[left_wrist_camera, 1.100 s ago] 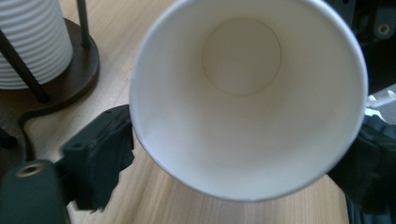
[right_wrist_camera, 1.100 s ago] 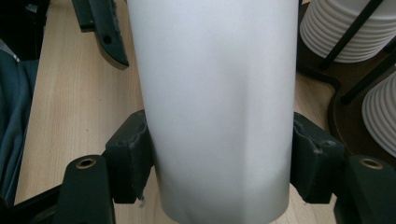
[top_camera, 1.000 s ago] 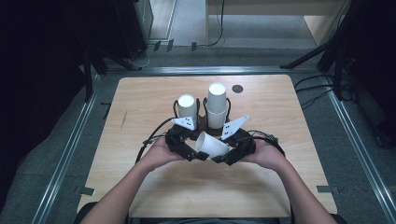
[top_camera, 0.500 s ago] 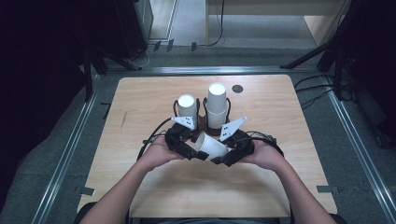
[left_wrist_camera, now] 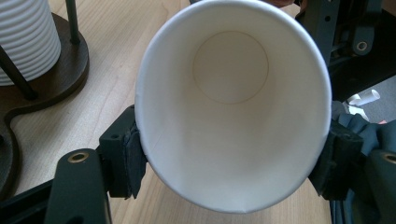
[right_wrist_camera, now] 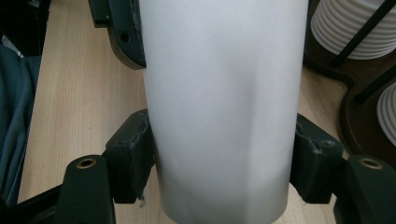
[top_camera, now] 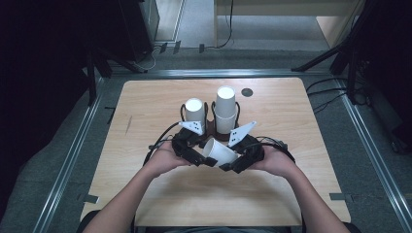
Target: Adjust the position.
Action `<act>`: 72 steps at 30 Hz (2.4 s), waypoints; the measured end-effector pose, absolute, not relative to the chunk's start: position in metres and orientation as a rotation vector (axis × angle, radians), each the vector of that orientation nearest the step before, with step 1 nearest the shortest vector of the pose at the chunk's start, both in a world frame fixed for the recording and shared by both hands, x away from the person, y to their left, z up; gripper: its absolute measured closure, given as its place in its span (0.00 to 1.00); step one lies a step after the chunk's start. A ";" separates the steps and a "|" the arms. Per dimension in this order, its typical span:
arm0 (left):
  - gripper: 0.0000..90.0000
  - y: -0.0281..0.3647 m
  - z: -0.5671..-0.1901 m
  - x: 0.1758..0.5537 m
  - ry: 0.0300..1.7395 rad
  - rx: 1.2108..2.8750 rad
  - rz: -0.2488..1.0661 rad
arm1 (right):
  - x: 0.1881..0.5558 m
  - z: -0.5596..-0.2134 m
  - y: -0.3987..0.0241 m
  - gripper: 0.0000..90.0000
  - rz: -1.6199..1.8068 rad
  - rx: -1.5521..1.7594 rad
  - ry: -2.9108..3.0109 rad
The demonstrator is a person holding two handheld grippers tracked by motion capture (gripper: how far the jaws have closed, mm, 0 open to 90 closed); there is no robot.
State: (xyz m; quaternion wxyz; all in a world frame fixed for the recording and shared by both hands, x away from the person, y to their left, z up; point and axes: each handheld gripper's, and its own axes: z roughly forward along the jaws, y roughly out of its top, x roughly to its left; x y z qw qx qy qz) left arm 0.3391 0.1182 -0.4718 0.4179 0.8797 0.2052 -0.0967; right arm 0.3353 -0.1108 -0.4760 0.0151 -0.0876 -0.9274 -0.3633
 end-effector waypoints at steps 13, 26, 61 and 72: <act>0.29 0.120 -0.461 0.338 0.501 2.242 -0.202 | 0.336 -0.475 -0.114 0.24 -1.150 -0.328 -2.855; 0.29 0.132 -0.447 0.350 0.515 2.362 -0.107 | 0.338 -0.475 -0.119 0.23 -1.156 -0.356 -2.866; 0.28 0.094 -0.447 0.333 0.216 2.573 -0.043 | 0.332 -0.489 -0.102 0.28 -1.113 -0.287 -2.853; 0.12 0.098 -0.448 0.335 0.292 2.500 -0.045 | 0.334 -0.483 -0.107 0.37 -1.156 -0.288 -2.820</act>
